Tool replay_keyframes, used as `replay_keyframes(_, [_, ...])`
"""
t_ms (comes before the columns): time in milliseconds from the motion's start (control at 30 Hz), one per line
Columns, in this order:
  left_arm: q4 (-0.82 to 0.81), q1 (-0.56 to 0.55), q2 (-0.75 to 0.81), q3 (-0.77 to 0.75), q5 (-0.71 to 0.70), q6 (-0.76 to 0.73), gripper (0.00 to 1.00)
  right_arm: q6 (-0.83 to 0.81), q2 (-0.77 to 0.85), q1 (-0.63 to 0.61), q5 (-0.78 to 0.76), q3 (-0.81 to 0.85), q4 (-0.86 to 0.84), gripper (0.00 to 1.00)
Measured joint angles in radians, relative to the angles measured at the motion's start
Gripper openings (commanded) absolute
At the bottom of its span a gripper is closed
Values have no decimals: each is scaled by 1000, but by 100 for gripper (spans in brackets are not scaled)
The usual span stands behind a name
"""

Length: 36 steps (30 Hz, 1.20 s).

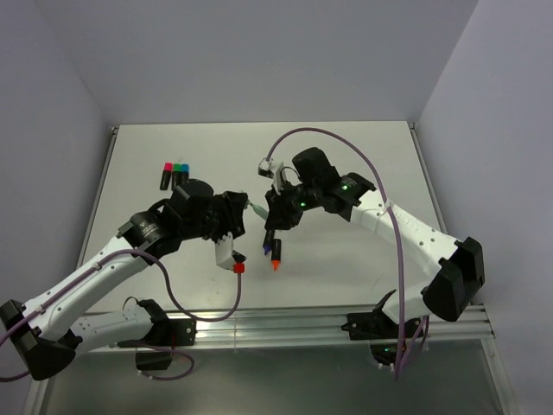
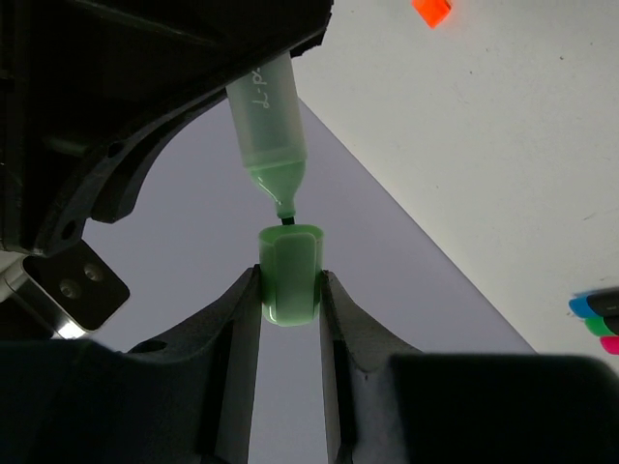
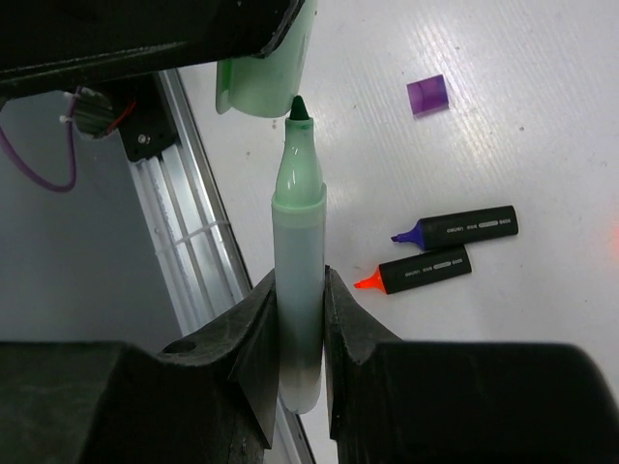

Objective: Insert the pens into the pen caps
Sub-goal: Insert the pen cap onto the pen.

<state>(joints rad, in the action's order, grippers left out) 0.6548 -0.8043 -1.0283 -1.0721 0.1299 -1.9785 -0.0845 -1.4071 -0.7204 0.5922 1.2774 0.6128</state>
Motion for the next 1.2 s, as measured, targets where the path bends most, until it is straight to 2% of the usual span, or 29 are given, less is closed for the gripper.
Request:
replay_keyframes(700, [29,-28,-56,-47,-68,0,0,-14,27,-4,-33,-11,9,0])
replay_keyframes(1200, [48,-29,-86,-112,-59,0,1,-18,30,-5,-39,-8,10,0])
